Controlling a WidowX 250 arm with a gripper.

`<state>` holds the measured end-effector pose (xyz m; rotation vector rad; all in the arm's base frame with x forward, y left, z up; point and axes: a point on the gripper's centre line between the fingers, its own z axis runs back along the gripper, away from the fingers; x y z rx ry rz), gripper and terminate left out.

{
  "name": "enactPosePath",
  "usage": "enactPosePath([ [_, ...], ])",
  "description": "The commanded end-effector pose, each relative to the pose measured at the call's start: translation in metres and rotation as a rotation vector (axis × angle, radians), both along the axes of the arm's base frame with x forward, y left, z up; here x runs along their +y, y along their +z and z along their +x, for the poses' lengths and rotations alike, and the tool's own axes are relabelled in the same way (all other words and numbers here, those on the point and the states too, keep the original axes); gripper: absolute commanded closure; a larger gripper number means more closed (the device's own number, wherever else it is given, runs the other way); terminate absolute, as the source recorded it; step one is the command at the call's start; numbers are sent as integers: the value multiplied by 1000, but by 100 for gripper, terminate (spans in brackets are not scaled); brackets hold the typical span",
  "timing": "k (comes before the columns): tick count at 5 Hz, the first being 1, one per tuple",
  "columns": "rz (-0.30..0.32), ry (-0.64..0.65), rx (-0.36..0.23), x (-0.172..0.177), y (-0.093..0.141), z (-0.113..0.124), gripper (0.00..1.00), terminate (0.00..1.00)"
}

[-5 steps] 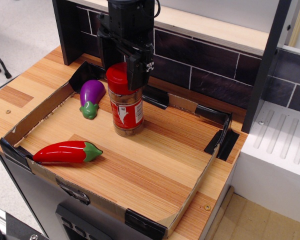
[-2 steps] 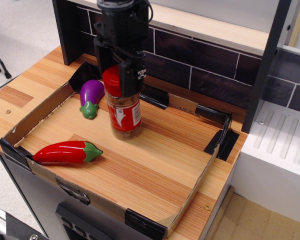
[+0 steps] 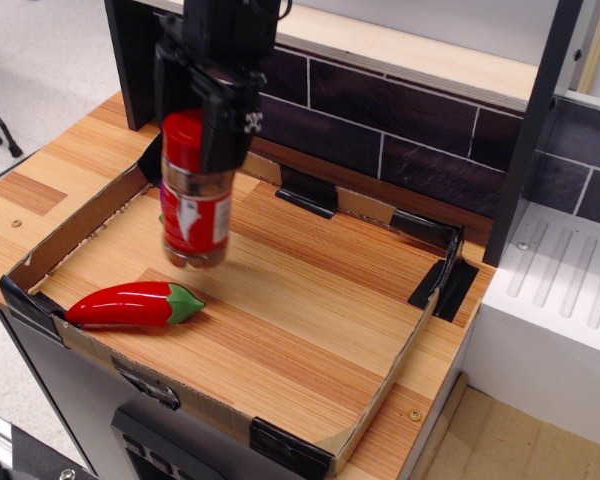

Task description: Topple basil bottle

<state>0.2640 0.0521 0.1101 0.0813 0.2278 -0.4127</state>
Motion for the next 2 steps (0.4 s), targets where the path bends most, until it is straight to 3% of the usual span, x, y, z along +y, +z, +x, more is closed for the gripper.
enactPosePath([
  [1,209,-18,-87,-4,20,9,100,0],
  [2,293,-12,-65,-5,9,12,100,0],
])
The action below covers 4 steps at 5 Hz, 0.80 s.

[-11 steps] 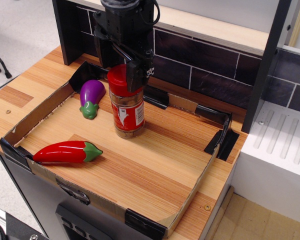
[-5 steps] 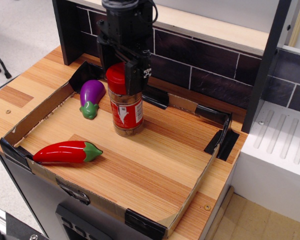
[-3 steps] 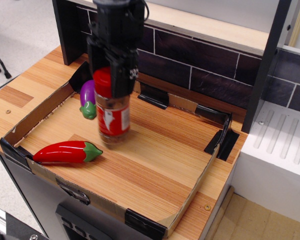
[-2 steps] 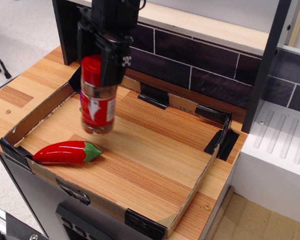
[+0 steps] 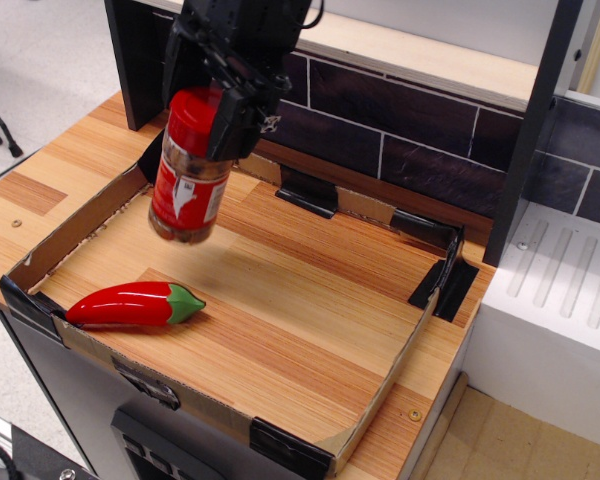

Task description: Topple basil bottle

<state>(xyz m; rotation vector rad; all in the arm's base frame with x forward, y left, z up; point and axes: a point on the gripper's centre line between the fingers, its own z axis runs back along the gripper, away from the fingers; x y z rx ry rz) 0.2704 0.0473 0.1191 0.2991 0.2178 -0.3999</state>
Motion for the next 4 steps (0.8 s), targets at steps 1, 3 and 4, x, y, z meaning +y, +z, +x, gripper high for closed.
enactPosePath([
  [1,159,58,28,0,-15,7,100,0],
  [3,144,37,29,-19,-30,7,100,0],
  [4,36,-68,-44,-32,-32,7,100,0],
])
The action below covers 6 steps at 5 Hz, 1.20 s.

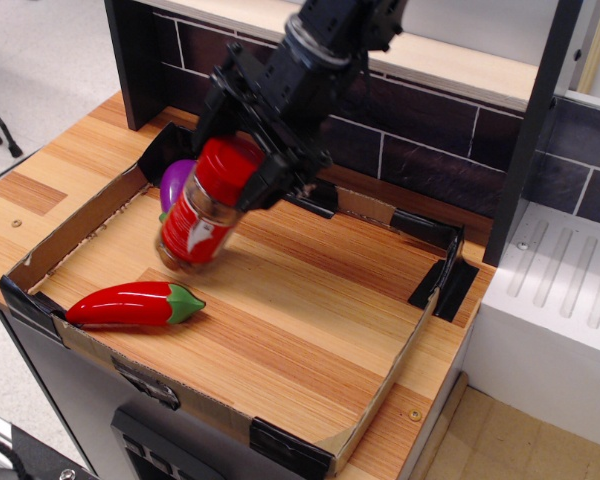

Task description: Topple basil bottle

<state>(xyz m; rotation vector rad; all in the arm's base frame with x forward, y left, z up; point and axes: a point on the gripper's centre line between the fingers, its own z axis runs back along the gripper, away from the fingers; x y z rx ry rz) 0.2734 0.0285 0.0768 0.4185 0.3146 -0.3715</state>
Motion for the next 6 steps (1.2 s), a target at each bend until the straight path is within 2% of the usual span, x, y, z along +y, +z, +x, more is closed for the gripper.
enactPosePath([
  [1,-180,-134,-108,-26,4,7,100,0],
  [2,-269,-179,-134,-37,-5,9,100,0],
  [3,-323,-255,-249,-50,-9,12,100,0],
  [4,-335,-281,-407,-63,-13,19,100,0],
  [5,-358,-266,-449,-72,-27,25,100,0],
  [6,-409,-251,-467,-78,-39,29,100,0],
])
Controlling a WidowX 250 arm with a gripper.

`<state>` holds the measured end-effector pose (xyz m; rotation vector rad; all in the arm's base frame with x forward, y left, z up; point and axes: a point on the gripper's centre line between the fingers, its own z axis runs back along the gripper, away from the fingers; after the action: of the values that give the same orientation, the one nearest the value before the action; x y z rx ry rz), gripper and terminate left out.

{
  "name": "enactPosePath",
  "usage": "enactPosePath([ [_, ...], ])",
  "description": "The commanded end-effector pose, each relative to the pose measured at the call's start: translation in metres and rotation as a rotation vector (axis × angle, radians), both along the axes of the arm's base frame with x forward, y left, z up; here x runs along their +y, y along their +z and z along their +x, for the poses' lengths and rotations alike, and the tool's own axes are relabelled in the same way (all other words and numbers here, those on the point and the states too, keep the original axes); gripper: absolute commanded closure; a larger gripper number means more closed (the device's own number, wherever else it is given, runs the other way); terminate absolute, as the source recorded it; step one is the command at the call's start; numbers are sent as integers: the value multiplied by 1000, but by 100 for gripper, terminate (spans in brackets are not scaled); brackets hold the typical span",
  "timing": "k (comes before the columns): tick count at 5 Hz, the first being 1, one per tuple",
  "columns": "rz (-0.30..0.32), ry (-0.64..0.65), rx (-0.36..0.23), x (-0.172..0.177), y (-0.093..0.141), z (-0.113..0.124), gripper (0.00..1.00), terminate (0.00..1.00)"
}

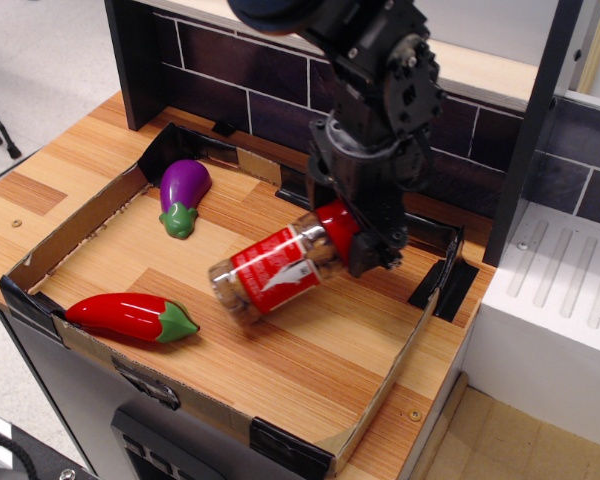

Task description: Topple basil bottle

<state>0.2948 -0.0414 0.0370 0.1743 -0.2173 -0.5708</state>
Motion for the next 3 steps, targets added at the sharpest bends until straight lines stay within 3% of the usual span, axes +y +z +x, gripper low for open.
enactPosePath([
  [1,-92,50,-69,-5,-1,10,0,0],
  [3,-142,124,-93,4,28,6,0,0],
])
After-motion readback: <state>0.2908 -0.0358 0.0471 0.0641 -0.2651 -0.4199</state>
